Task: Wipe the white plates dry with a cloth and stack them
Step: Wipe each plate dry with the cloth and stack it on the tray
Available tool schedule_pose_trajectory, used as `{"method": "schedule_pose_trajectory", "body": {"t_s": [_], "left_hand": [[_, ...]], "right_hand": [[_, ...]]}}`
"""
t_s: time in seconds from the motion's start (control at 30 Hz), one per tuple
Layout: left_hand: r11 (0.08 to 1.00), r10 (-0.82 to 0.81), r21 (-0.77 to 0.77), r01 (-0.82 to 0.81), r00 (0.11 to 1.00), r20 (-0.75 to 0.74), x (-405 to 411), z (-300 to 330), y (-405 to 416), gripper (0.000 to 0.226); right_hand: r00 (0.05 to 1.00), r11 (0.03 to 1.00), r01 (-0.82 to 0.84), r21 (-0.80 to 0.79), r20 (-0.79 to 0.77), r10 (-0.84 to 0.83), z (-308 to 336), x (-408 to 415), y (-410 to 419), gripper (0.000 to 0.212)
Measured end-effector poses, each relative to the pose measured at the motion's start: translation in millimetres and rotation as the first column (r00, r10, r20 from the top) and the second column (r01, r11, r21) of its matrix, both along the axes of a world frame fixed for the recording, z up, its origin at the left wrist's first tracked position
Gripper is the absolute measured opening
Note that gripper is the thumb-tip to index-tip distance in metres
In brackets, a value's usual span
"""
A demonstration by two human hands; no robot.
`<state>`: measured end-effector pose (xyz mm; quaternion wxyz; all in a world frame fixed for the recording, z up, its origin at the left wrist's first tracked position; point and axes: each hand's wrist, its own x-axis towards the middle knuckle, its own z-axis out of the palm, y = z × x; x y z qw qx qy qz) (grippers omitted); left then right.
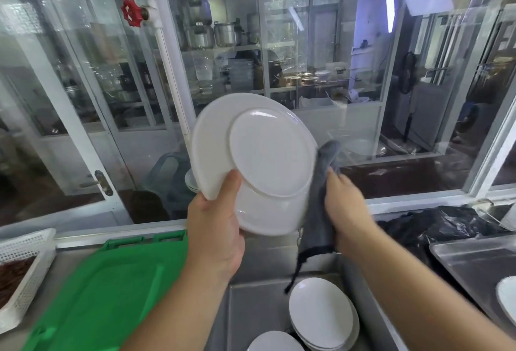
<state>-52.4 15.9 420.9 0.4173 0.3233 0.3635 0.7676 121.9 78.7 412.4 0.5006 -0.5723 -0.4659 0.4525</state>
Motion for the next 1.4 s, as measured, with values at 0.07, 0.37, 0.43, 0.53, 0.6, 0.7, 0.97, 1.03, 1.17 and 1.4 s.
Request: {"method": "schedule_pose_trajectory", "body": {"t_s": [0.07, 0.37, 0.43, 0.53, 0.6, 0.7, 0.97, 1.03, 1.17, 1.4], "left_hand": [[0.999, 0.042, 0.010, -0.042, 0.999, -0.033, 4.0, -5.3, 4.1, 0.041], [0.987, 0.158, 0.095, -0.127, 0.839, -0.520, -4.9, -22.4, -3.6, 0.017], [0.985, 0.171, 0.106, -0.134, 0.799, -0.577, -6.8, -20.5, -6.7, 0.014], [0.984, 0.177, 0.105, -0.144, 0.725, -0.666, -11.1, -19.8, -8.3, 0.009], [0.982, 0.186, 0.112, -0.153, 0.666, -0.722, -15.0, -21.8, -8.1, 0.027], [0.975, 0.221, 0.178, -0.132, 0.582, -0.783, -20.6, -22.6, -10.6, 0.051], [0.943, 0.291, 0.301, 0.144, 0.082, -0.953, -36.8, -8.2, -20.3, 0.007], [0.915, 0.319, 0.297, 0.273, -0.041, -0.947, -40.1, -5.8, -21.6, 0.027], [0.884, 0.334, 0.200, 0.422, -0.273, -0.902, -48.2, 0.4, -22.6, 0.056], [0.904, 0.270, 0.123, 0.410, -0.323, -0.907, -59.2, -1.0, -15.3, 0.055]], "right_hand": [[0.974, 0.994, -0.026, -0.104, -0.225, 0.002, -21.4, -20.1, -14.8, 0.059], [0.916, 0.913, -0.244, -0.326, -0.386, 0.107, -41.8, -27.5, -32.0, 0.027], [0.949, 0.900, -0.275, -0.338, -0.248, 0.197, -34.5, -14.0, -30.1, 0.019], [0.922, 0.867, -0.388, -0.313, -0.124, 0.368, -29.4, -1.4, -23.1, 0.025], [0.918, 0.889, -0.393, -0.236, -0.043, 0.395, -24.3, 5.2, -19.8, 0.028], [0.926, 0.929, -0.323, -0.179, -0.262, 0.271, -17.2, 13.9, -13.4, 0.029], [0.752, 0.958, -0.256, -0.129, -0.650, 0.113, 7.3, 51.3, -1.0, 0.079], [0.739, 0.942, -0.316, -0.110, -0.652, 0.172, 10.7, 56.1, -0.8, 0.089], [0.736, 0.898, -0.429, -0.097, -0.614, 0.285, 6.0, 60.8, -6.2, 0.071], [0.762, 0.926, -0.374, -0.060, -0.589, 0.269, -15.2, 59.1, -12.7, 0.042]]}}
